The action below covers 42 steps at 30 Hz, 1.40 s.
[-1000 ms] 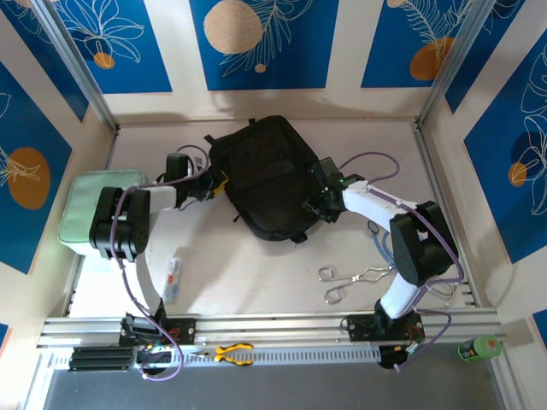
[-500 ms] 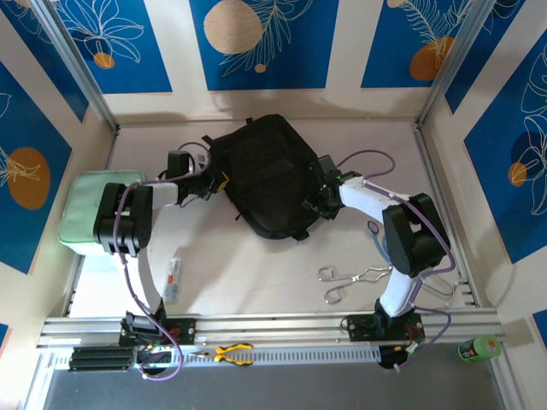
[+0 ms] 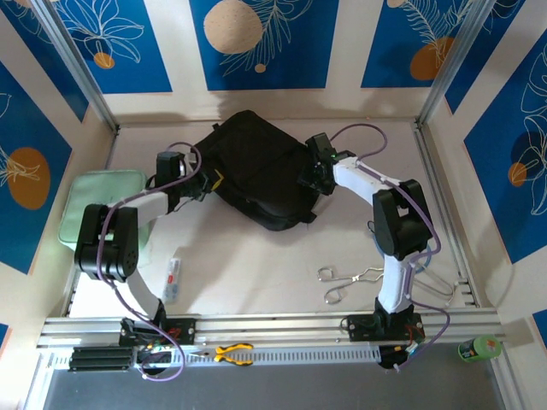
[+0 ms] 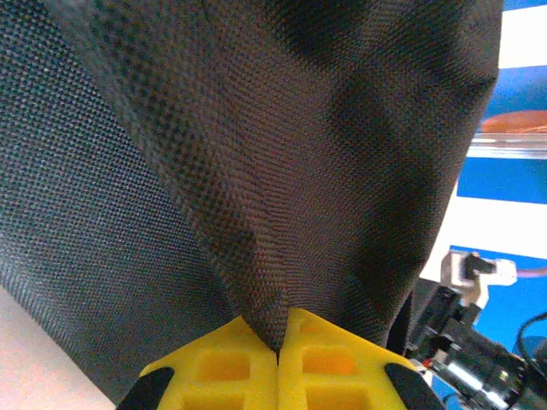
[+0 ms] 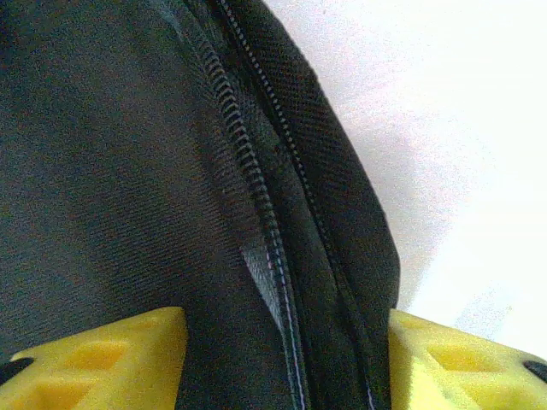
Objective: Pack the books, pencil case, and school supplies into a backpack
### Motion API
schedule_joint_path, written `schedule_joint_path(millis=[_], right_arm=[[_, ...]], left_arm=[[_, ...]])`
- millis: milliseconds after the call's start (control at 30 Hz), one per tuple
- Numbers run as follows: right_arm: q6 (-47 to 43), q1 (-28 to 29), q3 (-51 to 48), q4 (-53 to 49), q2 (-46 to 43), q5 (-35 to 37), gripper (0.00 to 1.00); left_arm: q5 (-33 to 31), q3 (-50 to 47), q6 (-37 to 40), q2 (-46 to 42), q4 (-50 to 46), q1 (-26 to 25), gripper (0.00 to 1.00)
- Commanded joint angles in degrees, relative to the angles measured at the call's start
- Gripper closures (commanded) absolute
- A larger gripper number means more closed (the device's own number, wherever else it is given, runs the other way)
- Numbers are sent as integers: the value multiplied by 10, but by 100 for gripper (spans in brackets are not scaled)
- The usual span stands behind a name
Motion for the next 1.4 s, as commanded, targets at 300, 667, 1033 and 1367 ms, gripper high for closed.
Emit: schedule_joint_path(millis=[300, 667, 1033, 1367], right_arm=[[63, 137, 31, -166, -121, 17, 37], [101, 289, 163, -121, 17, -22, 46], [144, 300, 168, -155, 41, 41, 47], [156, 307, 151, -171, 17, 82, 40]], left_arm=[[5, 6, -29, -23, 14, -20, 100], [22, 4, -32, -9, 28, -20, 100], [35, 5, -25, -1, 34, -19, 100], [39, 8, -25, 4, 37, -19, 100]])
